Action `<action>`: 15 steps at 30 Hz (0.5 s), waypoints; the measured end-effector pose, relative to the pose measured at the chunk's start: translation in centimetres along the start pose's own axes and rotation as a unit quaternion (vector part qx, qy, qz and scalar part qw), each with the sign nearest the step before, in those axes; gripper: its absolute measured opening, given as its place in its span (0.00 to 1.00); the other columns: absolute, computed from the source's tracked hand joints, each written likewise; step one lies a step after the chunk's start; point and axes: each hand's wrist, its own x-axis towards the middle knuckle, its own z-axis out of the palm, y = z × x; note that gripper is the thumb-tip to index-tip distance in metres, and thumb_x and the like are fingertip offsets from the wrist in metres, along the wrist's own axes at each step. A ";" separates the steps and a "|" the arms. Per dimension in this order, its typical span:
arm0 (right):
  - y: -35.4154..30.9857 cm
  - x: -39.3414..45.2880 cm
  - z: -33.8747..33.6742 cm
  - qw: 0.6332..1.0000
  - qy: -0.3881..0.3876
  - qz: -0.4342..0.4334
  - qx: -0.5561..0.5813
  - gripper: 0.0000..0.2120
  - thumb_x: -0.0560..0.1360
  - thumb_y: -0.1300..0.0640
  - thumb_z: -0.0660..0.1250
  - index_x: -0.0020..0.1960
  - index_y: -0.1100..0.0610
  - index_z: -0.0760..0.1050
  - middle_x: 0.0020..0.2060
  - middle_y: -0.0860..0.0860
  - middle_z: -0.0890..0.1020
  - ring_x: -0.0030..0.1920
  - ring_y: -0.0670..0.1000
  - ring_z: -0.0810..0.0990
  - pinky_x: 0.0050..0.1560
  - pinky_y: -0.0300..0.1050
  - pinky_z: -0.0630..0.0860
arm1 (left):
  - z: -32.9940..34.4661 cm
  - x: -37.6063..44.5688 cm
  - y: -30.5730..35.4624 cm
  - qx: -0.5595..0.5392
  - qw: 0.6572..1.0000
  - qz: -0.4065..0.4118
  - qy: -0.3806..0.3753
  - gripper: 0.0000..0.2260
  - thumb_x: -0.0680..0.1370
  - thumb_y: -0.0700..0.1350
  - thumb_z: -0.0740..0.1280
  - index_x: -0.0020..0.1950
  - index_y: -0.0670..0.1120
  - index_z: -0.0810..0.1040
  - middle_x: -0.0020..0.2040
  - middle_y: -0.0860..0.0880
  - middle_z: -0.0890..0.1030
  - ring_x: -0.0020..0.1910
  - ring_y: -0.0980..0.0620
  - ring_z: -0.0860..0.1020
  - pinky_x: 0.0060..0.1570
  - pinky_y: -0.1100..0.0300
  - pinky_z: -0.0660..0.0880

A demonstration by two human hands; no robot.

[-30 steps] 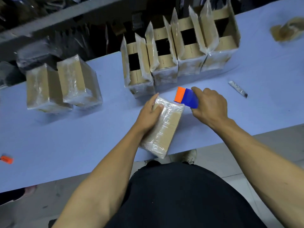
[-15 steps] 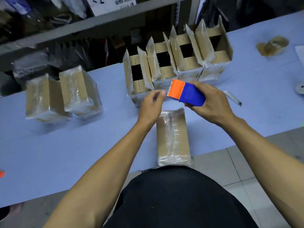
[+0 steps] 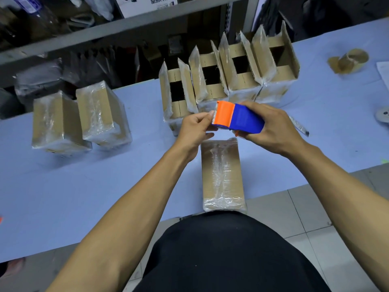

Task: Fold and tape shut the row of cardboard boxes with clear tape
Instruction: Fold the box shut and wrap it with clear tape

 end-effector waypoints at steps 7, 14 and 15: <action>-0.5 0.3 -0.8 0.996 -0.016 -0.011 0.084 0.29 0.67 0.49 0.77 0.66 0.45 0.73 0.52 0.44 0.80 0.49 0.48 0.78 0.50 0.45 0.77 | 0.1 -0.3 0.4 -0.164 0.983 -0.075 -0.037 0.10 0.85 0.43 0.61 0.49 0.42 0.79 0.41 0.44 0.78 0.35 0.54 0.75 0.36 0.62 0.77; -0.6 0.4 -0.9 0.996 -0.024 -0.018 0.086 0.30 0.67 0.50 0.79 0.67 0.48 0.73 0.54 0.45 0.80 0.50 0.48 0.78 0.51 0.44 0.77 | -0.1 -0.7 0.2 -0.284 0.947 -0.144 -0.048 0.13 0.83 0.46 0.56 0.45 0.42 0.75 0.43 0.43 0.79 0.40 0.48 0.78 0.39 0.55 0.77; -0.5 0.4 -0.9 0.996 -0.022 -0.018 0.083 0.30 0.67 0.50 0.79 0.67 0.47 0.73 0.54 0.45 0.80 0.50 0.47 0.78 0.51 0.44 0.77 | -0.2 -0.7 0.2 -0.286 0.947 -0.139 -0.047 0.16 0.84 0.48 0.55 0.44 0.42 0.76 0.43 0.43 0.80 0.41 0.48 0.77 0.40 0.55 0.77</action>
